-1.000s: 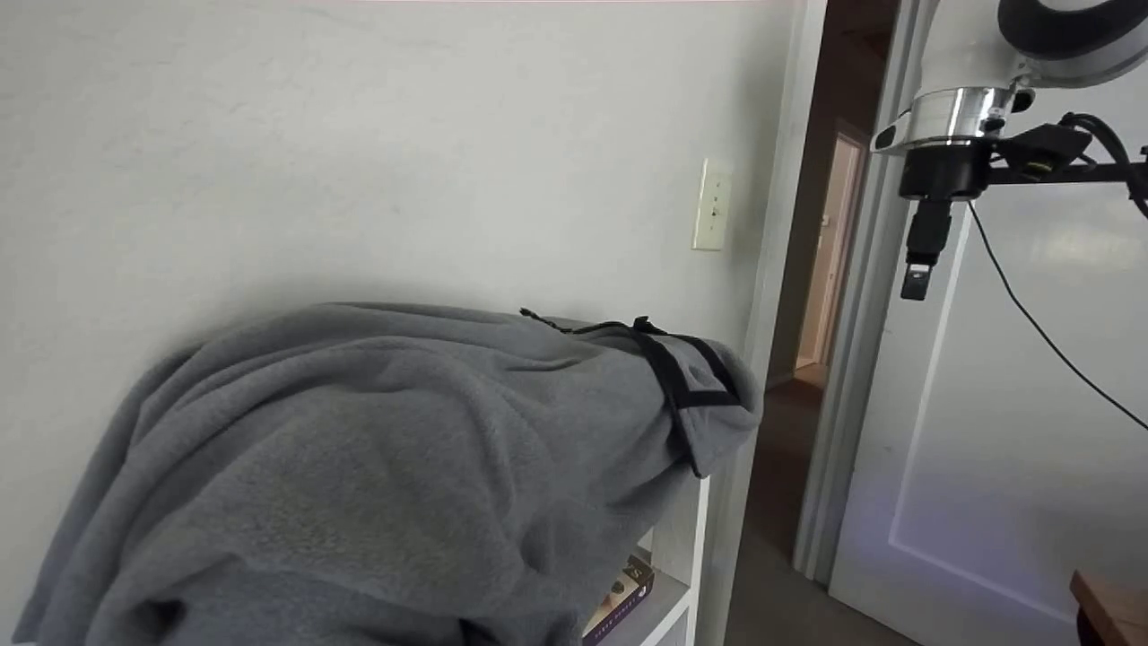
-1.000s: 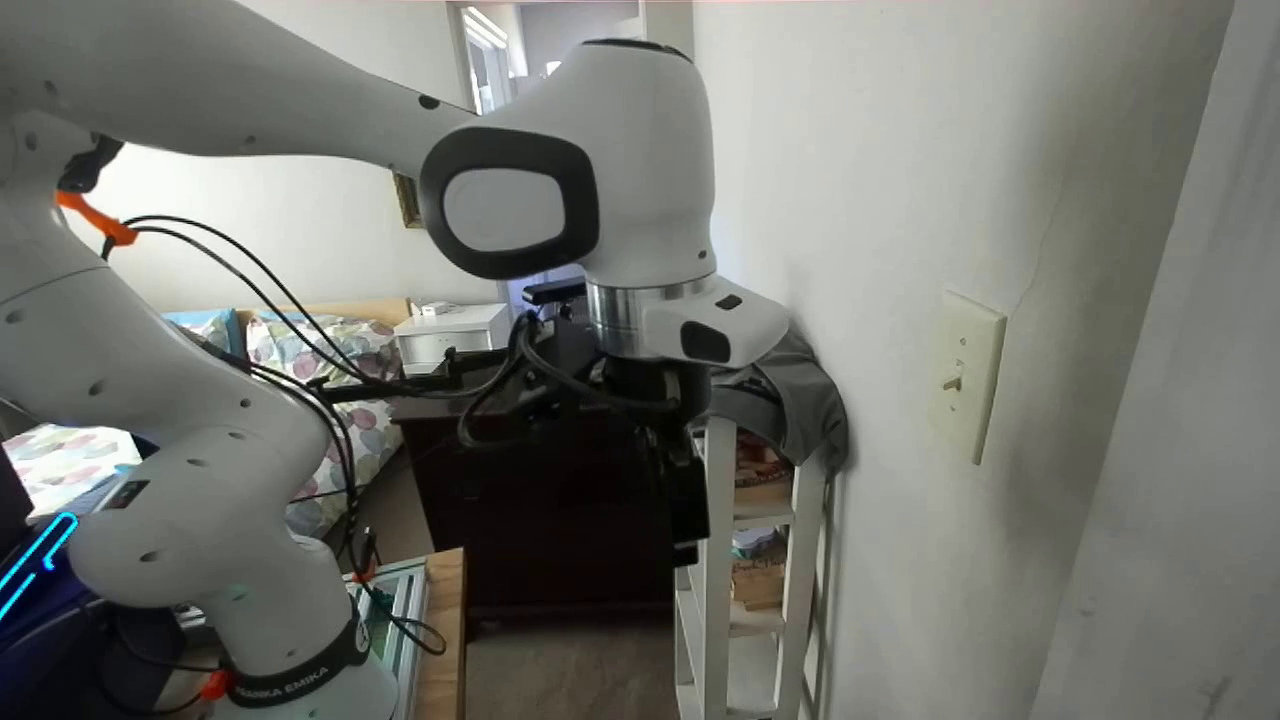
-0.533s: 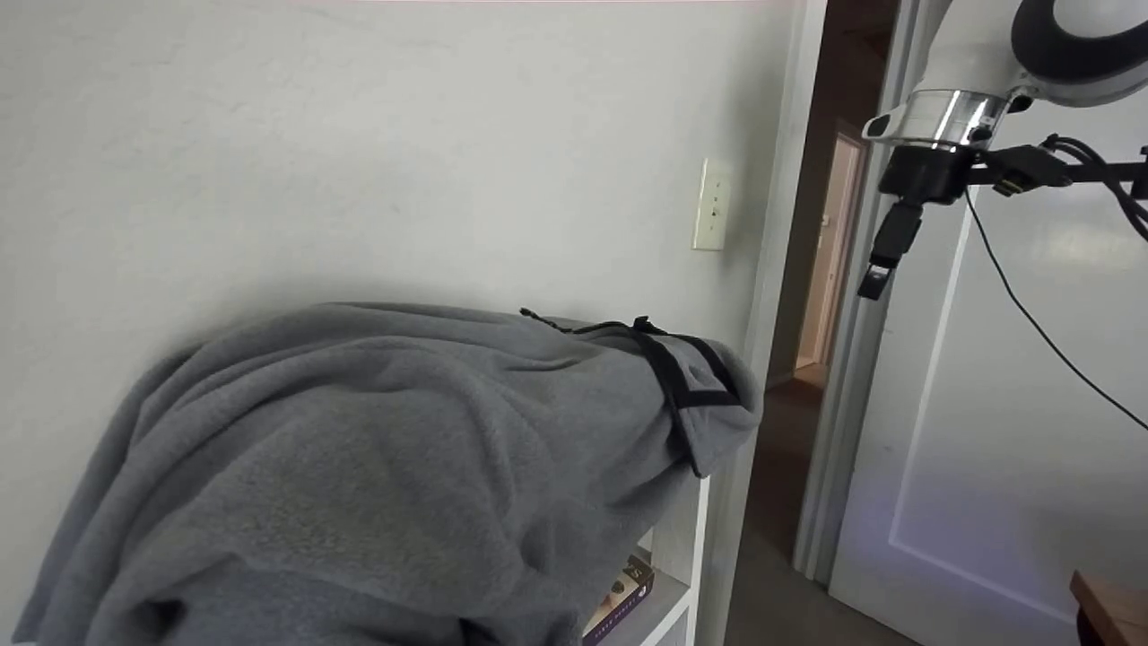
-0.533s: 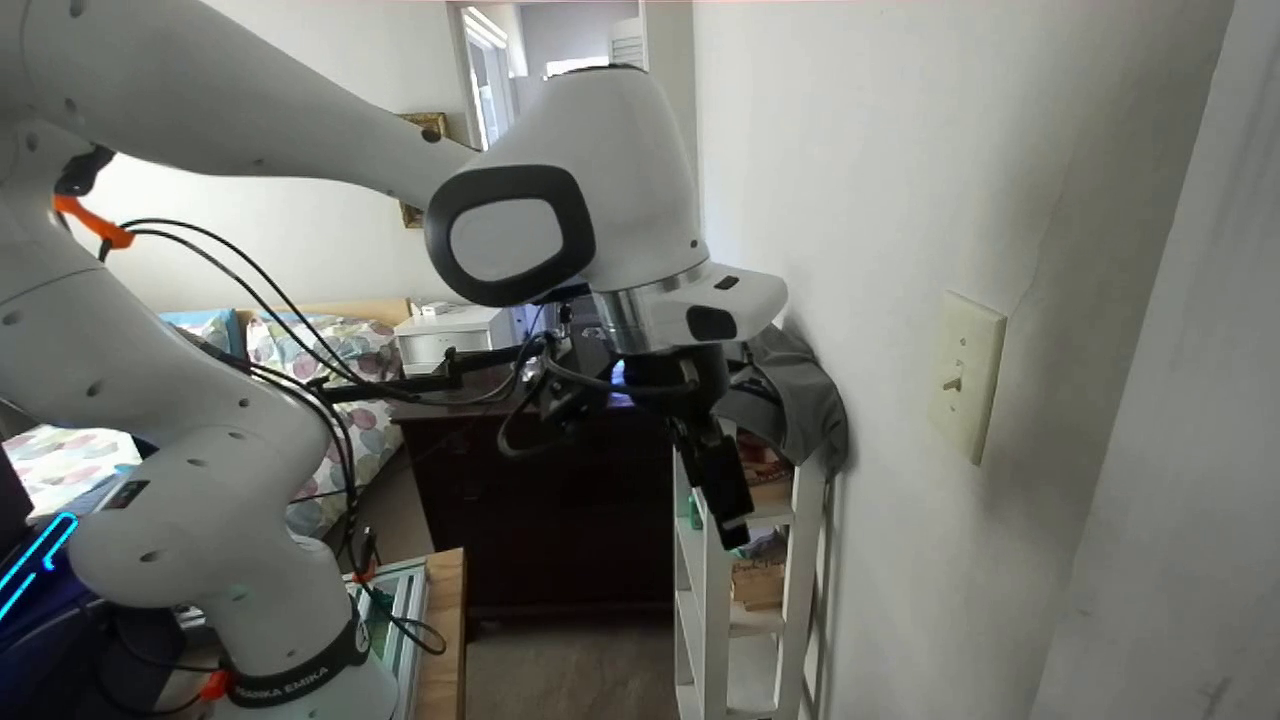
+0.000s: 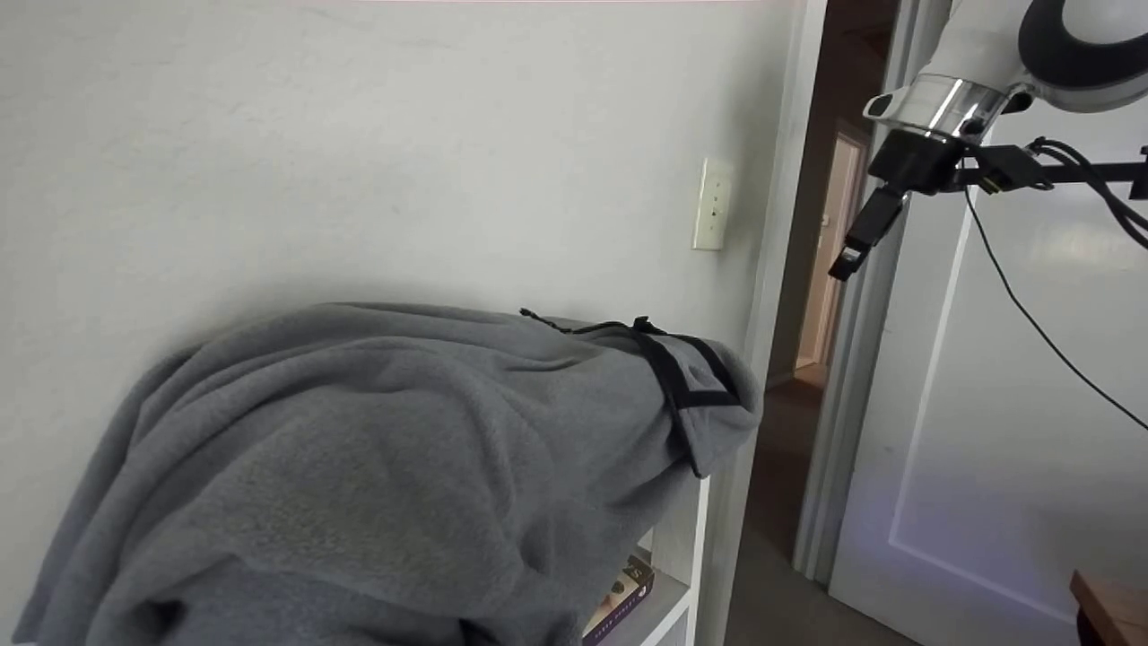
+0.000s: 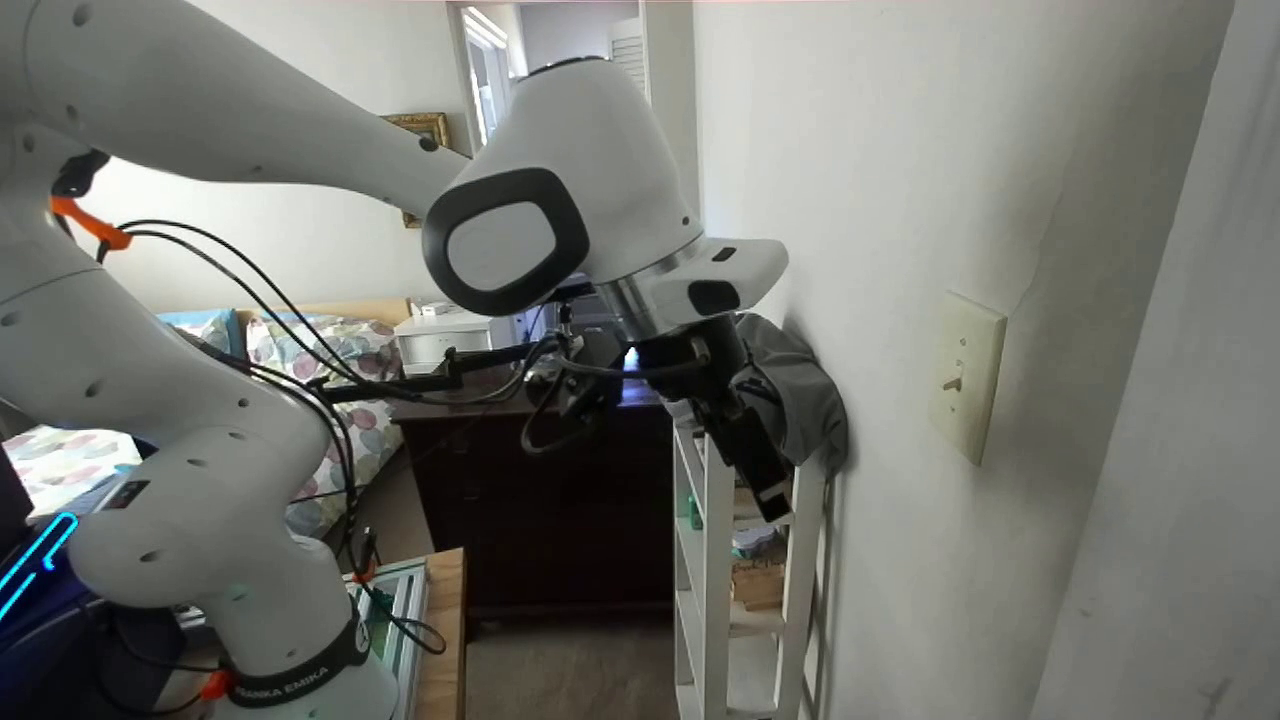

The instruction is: Turn on the light switch.

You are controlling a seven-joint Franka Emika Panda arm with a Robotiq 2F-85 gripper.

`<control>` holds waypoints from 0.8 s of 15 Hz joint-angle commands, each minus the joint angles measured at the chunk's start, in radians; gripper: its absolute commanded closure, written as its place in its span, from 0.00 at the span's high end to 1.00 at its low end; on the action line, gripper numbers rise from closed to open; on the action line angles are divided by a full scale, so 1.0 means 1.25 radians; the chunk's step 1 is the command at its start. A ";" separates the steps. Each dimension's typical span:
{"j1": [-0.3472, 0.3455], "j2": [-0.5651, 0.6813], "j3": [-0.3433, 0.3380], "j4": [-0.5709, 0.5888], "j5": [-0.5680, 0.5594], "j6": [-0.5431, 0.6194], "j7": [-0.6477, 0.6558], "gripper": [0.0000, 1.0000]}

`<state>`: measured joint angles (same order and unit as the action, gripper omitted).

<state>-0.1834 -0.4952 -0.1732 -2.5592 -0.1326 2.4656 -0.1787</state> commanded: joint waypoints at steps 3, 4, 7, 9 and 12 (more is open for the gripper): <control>0.003 -0.006 0.014 -0.010 -0.007 0.094 0.027 1.00; 0.000 0.001 0.018 -0.006 -0.007 0.116 0.036 1.00; 0.004 0.019 0.022 0.007 0.003 0.158 0.050 1.00; -0.005 0.029 0.031 0.009 -0.004 0.186 0.069 1.00; -0.028 0.050 0.049 0.019 -0.013 0.235 0.113 1.00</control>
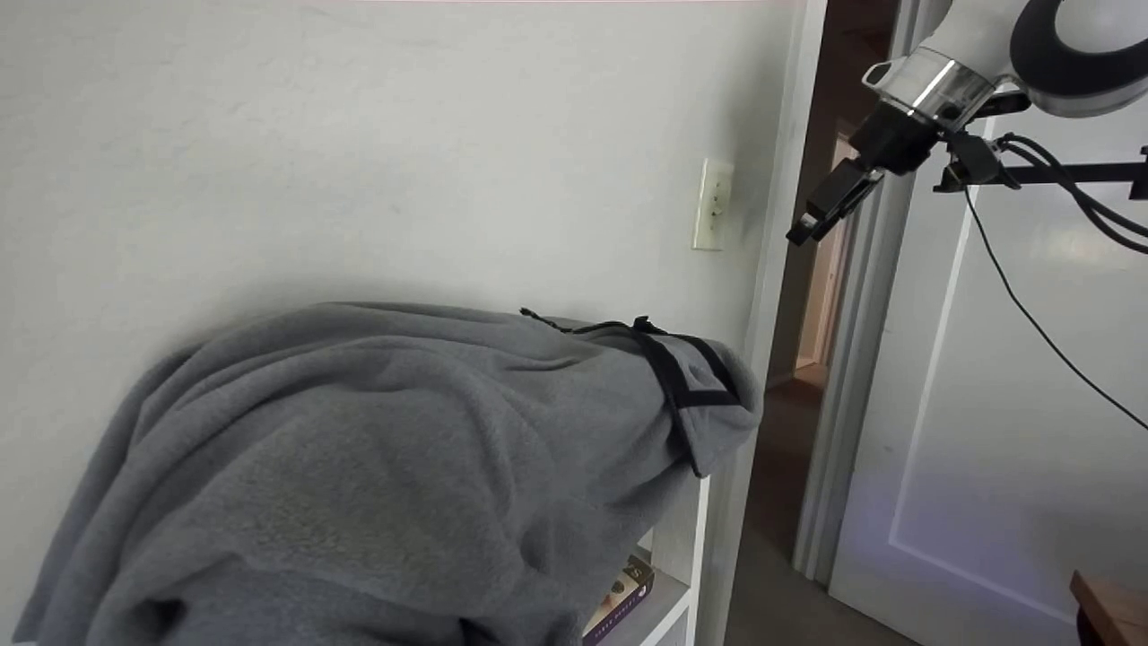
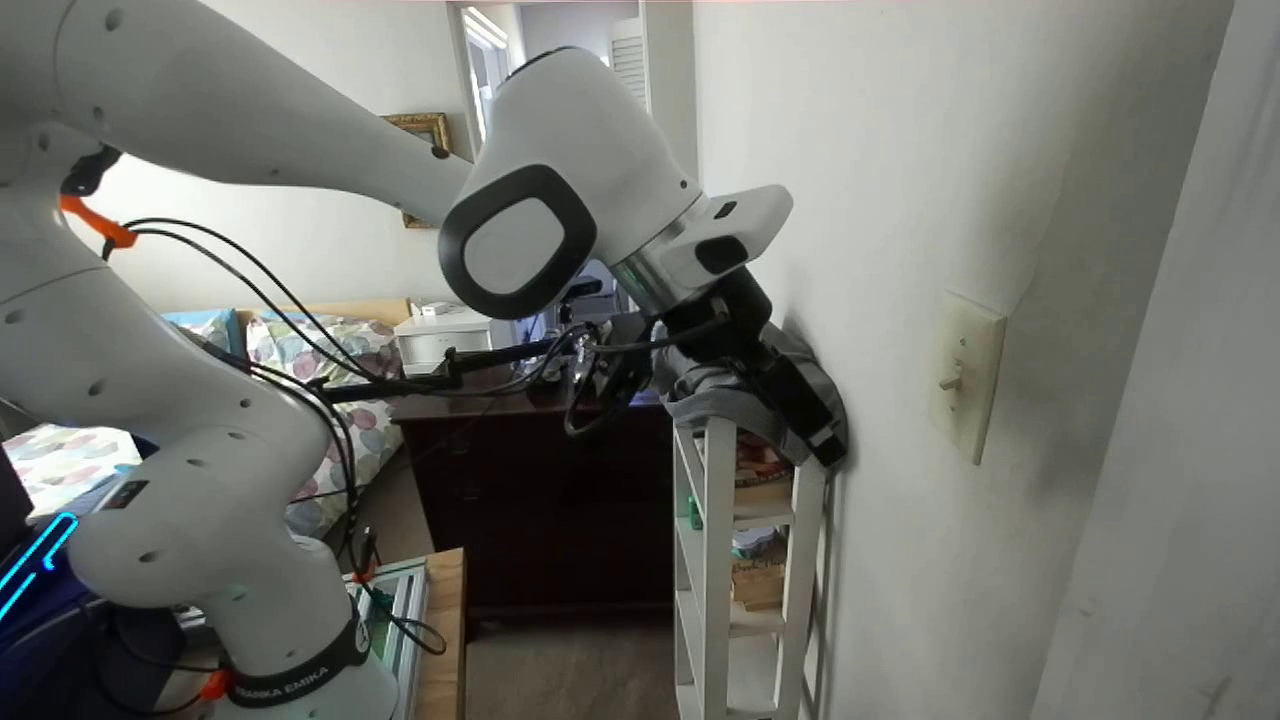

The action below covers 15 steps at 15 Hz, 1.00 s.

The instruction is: Turn on the light switch.

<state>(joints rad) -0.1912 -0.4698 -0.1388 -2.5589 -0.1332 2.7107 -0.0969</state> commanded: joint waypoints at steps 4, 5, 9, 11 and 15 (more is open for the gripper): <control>-0.025 0.064 0.033 0.056 -0.007 0.052 0.080 1.00; -0.022 0.073 0.034 0.072 -0.005 0.040 0.081 1.00; -0.018 0.108 0.040 0.131 -0.004 0.002 0.092 1.00; -0.018 0.125 0.044 0.163 0.005 -0.050 0.125 1.00; -0.007 0.118 0.030 0.159 0.003 -0.064 0.122 1.00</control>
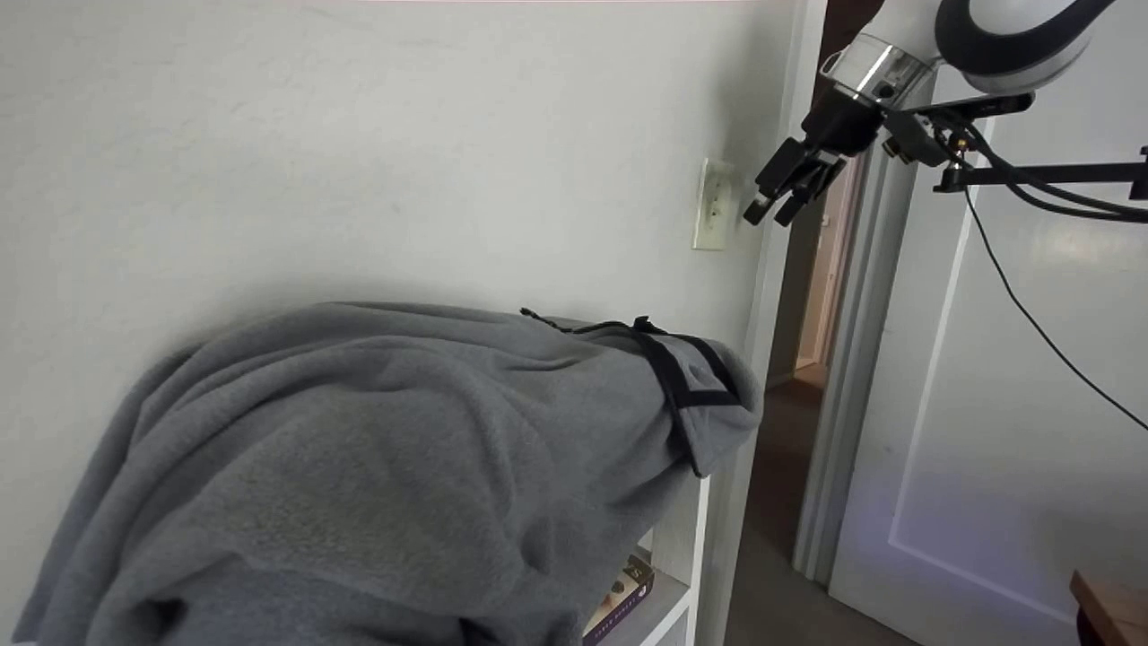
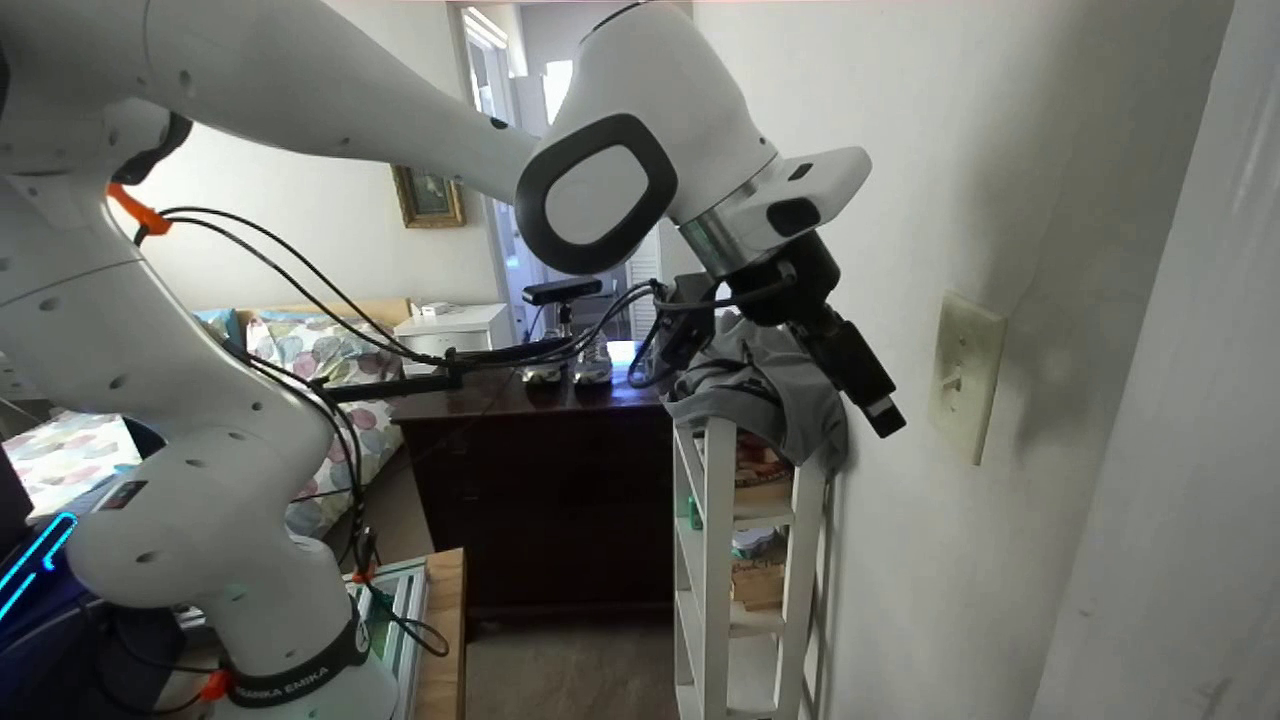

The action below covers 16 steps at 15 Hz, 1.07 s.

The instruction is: Turn on the light switch.

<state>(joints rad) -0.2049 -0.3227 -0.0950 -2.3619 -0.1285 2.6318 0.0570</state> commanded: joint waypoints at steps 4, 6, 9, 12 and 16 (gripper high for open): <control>0.005 0.006 -0.004 0.009 0.000 -0.008 0.004 1.00; -0.004 0.023 0.007 0.023 -0.026 0.006 0.020 1.00; -0.002 0.038 0.006 0.035 -0.023 0.014 0.026 1.00; -0.008 0.057 0.011 0.052 -0.033 0.022 0.044 1.00; -0.006 0.083 0.015 0.084 -0.037 0.025 0.063 0.85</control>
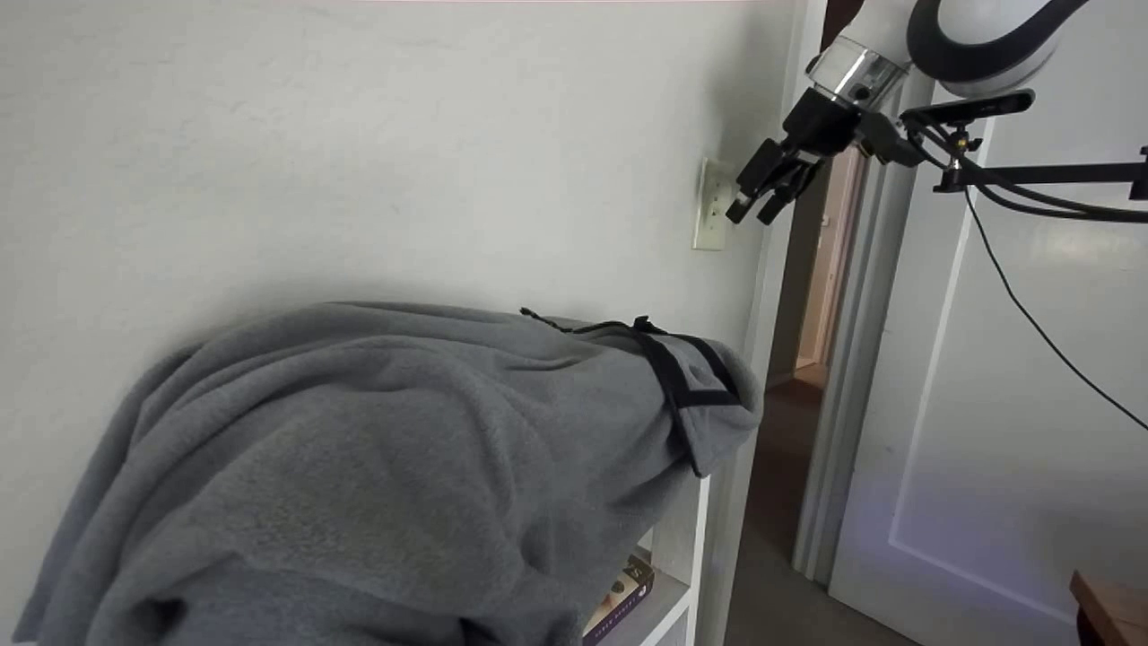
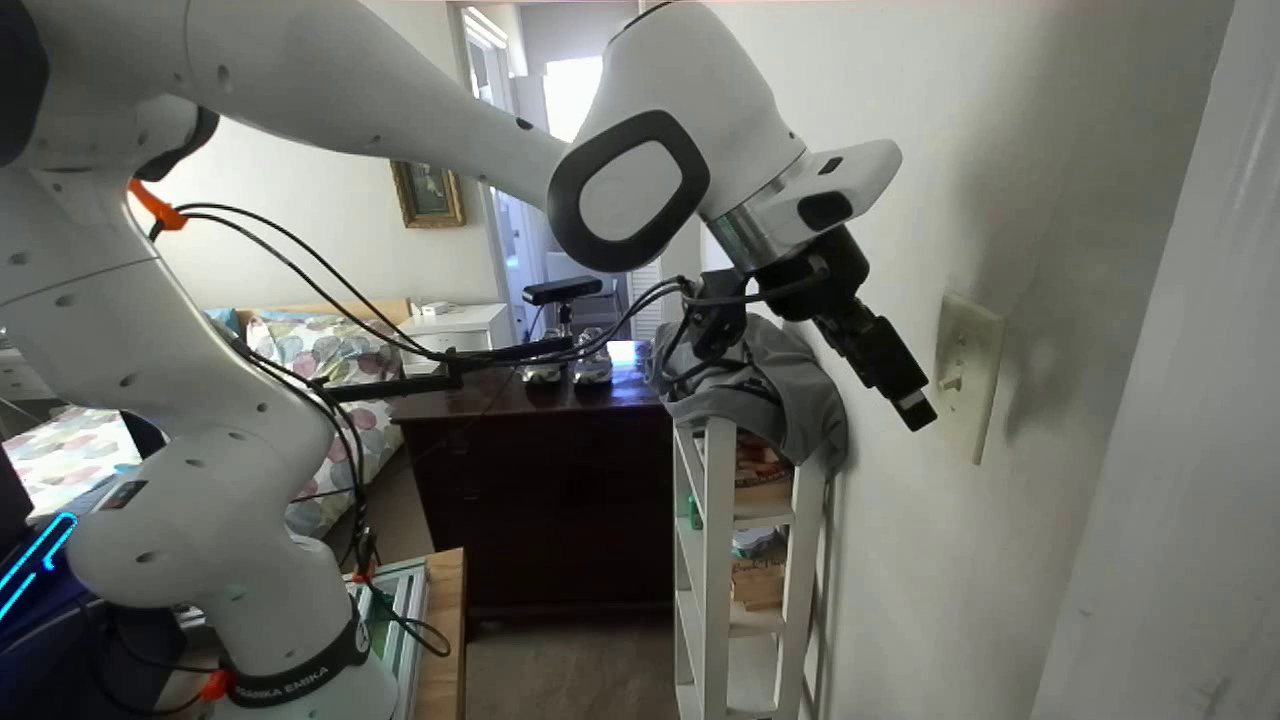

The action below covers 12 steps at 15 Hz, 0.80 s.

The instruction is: Turn on the light switch.

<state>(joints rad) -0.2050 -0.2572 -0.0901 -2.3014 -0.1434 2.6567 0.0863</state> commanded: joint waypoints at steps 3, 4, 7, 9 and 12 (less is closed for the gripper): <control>-0.005 0.046 0.013 0.053 -0.031 0.005 0.052 0.85; -0.003 0.049 0.012 0.057 -0.029 0.006 0.053 0.87; -0.003 0.060 0.011 0.069 -0.033 0.006 0.063 0.56; -0.001 0.064 0.010 0.074 -0.033 0.006 0.066 0.54; -0.001 0.068 0.008 0.078 -0.033 0.007 0.067 0.50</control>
<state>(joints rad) -0.2050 -0.1910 -0.0820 -2.2286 -0.1543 2.6600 0.1308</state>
